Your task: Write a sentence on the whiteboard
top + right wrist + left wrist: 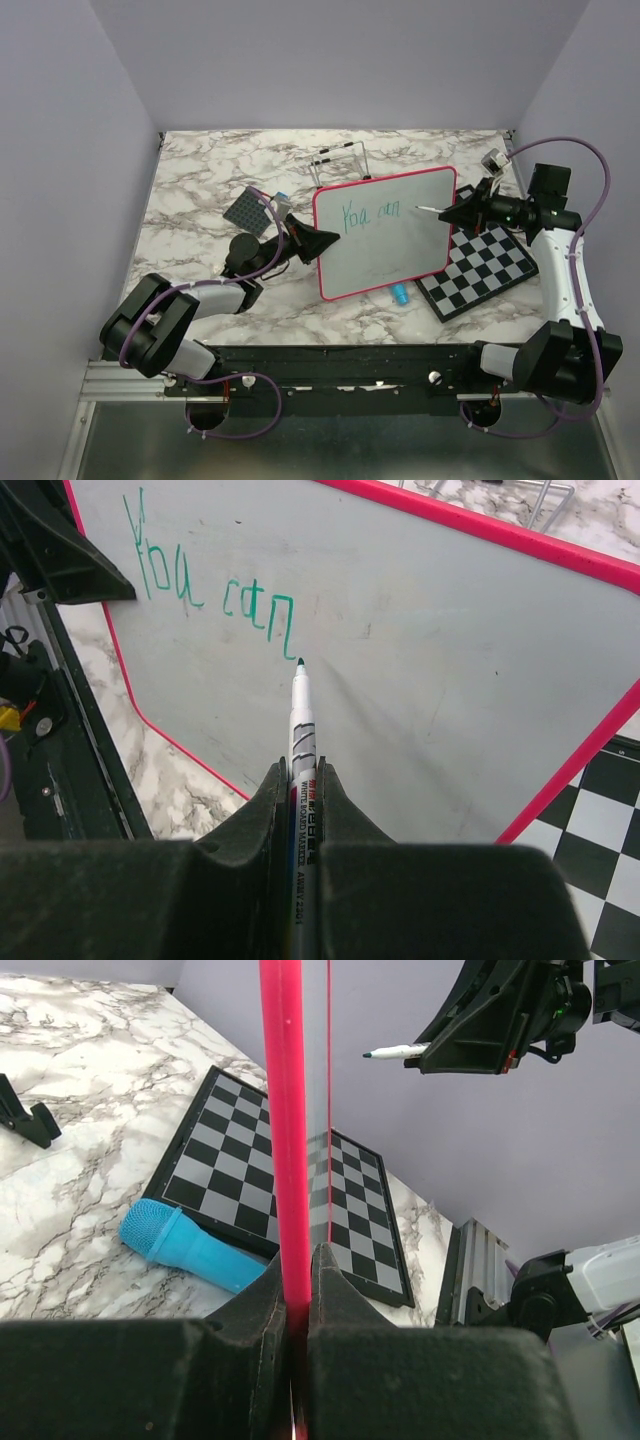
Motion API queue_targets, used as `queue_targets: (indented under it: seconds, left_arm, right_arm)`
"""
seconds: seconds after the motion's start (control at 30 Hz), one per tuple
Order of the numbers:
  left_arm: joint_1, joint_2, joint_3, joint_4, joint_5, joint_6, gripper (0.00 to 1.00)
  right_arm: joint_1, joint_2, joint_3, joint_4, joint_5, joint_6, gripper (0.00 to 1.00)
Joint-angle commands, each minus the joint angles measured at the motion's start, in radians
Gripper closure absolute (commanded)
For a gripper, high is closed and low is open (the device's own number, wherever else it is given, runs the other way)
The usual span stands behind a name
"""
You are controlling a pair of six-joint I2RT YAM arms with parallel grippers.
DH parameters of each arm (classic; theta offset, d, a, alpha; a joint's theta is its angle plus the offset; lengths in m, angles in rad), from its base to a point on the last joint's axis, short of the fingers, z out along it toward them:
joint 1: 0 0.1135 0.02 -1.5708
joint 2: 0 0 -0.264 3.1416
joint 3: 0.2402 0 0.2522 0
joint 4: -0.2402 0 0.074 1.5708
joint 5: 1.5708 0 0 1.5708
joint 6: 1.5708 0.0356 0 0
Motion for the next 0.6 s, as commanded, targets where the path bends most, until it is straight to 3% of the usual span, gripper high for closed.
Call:
queue_targets:
  seconds: [0.0, 0.57]
  left_arm:
    - [-0.003, -0.016, -0.029, -0.056, 0.0, 0.107, 1.0]
    - [-0.004, -0.019, -0.029, -0.071, -0.007, 0.107, 1.0]
  right_arm:
    - [-0.013, -0.026, -0.016, 0.028, -0.027, -0.019, 0.99]
    - [-0.015, -0.026, -0.025, 0.04, -0.023, -0.018, 0.99]
